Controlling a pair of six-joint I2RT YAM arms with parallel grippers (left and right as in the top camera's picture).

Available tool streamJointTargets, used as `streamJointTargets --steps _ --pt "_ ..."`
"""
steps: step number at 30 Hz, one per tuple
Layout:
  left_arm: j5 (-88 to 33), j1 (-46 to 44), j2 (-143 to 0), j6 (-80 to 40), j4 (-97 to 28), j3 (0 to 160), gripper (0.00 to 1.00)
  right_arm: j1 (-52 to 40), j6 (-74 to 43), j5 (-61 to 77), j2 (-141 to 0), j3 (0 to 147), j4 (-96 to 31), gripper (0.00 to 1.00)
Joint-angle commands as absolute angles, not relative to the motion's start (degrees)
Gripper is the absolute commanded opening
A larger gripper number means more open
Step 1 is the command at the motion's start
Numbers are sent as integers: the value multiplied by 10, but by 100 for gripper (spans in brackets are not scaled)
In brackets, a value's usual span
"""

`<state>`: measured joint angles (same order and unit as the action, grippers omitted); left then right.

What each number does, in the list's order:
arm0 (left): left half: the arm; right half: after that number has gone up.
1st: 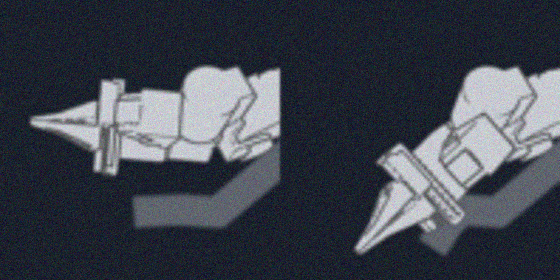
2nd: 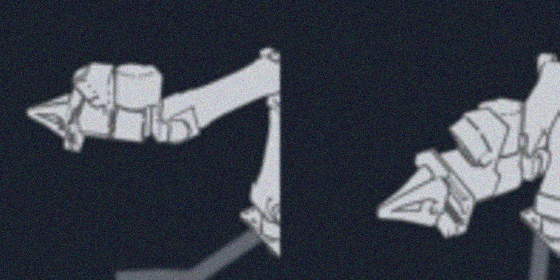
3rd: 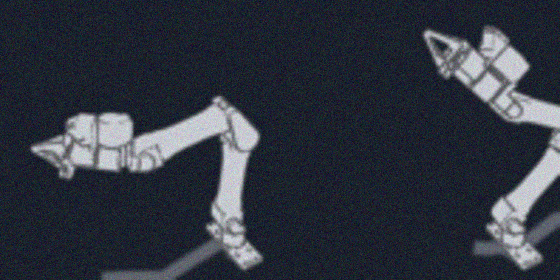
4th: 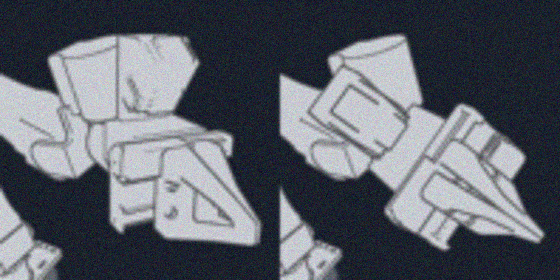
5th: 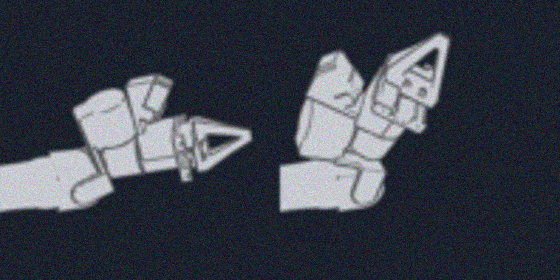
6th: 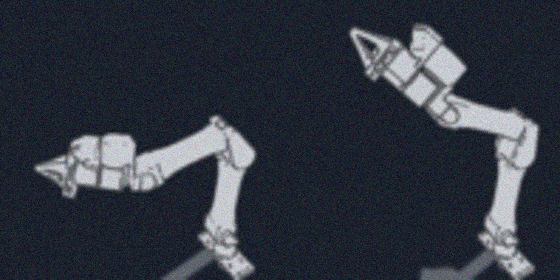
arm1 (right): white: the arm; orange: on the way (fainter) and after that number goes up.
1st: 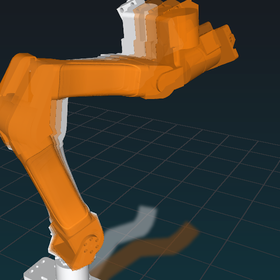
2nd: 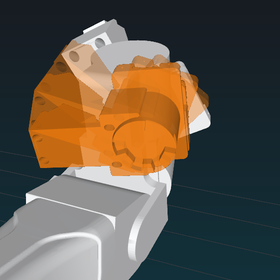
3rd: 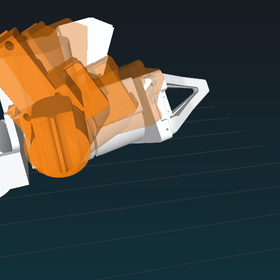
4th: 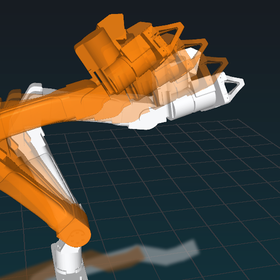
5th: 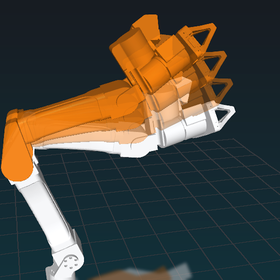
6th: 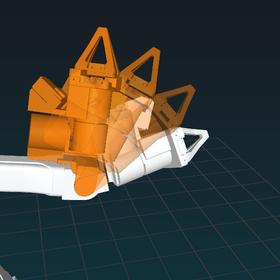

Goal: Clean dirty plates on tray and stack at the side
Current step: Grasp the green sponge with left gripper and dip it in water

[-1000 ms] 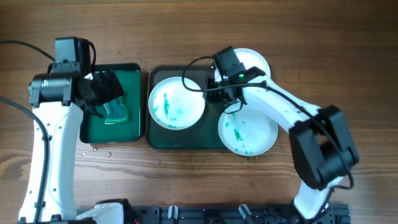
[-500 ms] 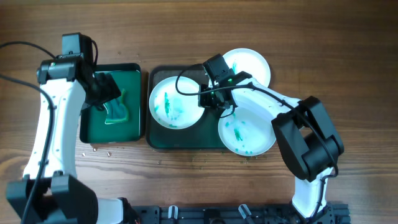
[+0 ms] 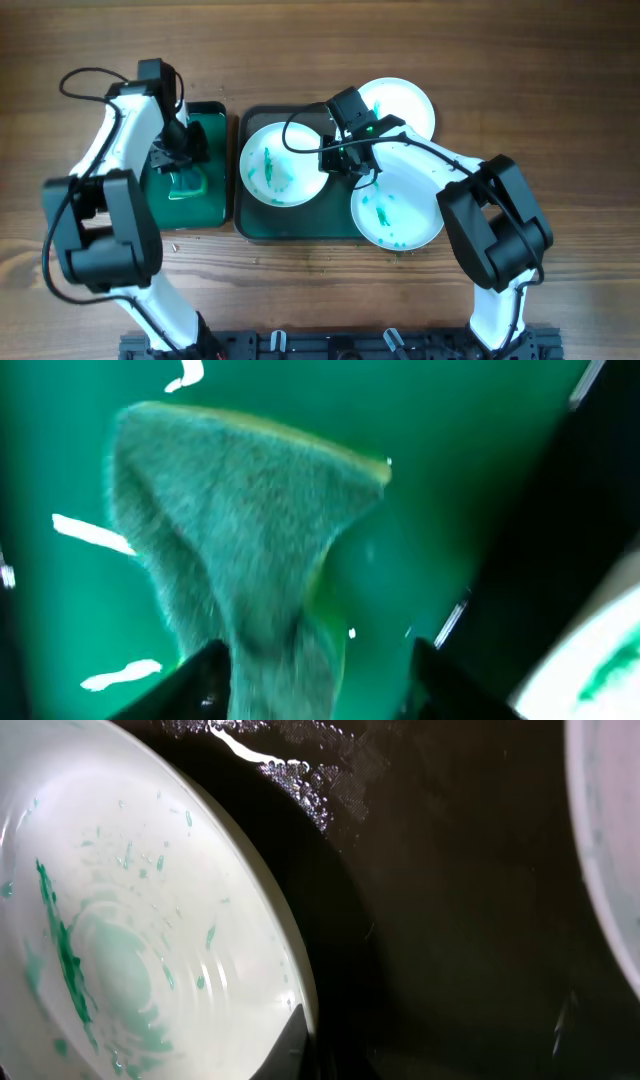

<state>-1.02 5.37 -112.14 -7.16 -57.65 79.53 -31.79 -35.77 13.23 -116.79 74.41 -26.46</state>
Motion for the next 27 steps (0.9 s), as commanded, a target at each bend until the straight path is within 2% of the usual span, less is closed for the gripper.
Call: streamJointTargets --steps 1,5,9,15,17,20,27 --pt "-19 57 -1161 -47 -570 805 45 -318 -347 116 -1181 754 -260 4" --pt "-14 57 -1170 -47 -565 805 38 -318 -347 116 -1181 754 -260 4" --pt "-15 57 -1165 -50 -586 824 37 -318 -347 117 -1181 754 -256 4" --pt "-15 62 -1146 -46 -668 904 42 -318 -347 119 -1181 754 -255 4" --pt "-15 67 -1145 -33 -669 902 41 -318 -347 119 -1181 754 -255 5" --pt "15 72 -1154 -17 -646 878 37 -318 -345 118 -1181 754 -256 4" --pt "2 73 -1157 -17 -548 800 30 -318 -345 118 -1181 754 -255 4"
